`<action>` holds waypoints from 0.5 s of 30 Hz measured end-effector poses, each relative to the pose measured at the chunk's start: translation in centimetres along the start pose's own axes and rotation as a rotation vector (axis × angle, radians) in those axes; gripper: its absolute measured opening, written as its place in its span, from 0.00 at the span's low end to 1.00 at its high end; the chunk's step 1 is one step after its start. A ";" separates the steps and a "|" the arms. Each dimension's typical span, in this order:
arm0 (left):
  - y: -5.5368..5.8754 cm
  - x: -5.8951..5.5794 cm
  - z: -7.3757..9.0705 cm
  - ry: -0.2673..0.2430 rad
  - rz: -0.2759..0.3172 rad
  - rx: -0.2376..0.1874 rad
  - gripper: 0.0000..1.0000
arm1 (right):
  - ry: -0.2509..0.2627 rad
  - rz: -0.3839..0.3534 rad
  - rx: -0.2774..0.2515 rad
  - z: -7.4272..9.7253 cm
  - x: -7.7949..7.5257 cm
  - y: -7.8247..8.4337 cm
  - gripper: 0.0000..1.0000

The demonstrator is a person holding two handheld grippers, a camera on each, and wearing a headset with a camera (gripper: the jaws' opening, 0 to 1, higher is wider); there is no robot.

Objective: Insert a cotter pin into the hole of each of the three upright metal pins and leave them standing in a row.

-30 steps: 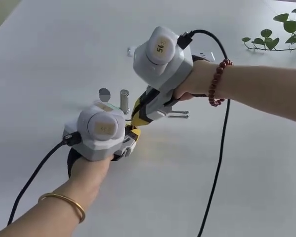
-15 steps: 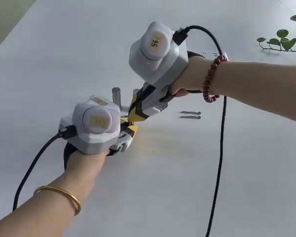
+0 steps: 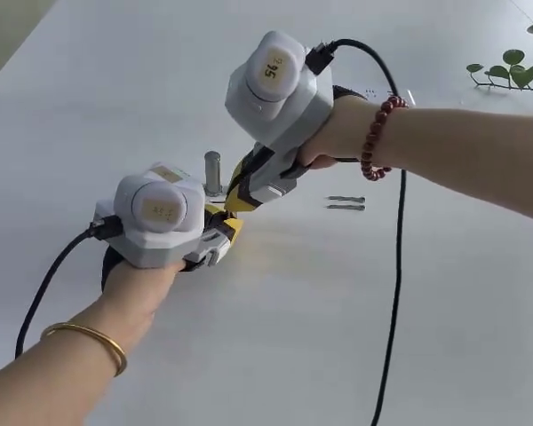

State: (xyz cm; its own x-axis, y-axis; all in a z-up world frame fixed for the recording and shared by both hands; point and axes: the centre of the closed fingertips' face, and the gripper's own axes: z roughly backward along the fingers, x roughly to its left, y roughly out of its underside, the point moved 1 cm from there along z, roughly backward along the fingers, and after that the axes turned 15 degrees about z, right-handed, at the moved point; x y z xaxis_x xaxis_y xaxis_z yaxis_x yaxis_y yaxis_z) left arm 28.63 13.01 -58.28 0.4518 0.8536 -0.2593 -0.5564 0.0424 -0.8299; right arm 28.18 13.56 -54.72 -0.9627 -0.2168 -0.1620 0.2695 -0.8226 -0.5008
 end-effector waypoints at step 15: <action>1.0 0.1 0.5 -0.025 0.009 0.033 0.15 | 0.007 -0.002 0.023 -0.1 -0.1 0.1 0.05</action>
State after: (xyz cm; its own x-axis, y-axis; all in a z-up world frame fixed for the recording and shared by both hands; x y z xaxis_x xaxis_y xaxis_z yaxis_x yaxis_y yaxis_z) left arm 27.76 13.40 -58.87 0.4299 0.8665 -0.2538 -0.5830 0.0518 -0.8108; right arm 28.35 13.59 -54.80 -0.9630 -0.2117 -0.1666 0.2668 -0.8350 -0.4812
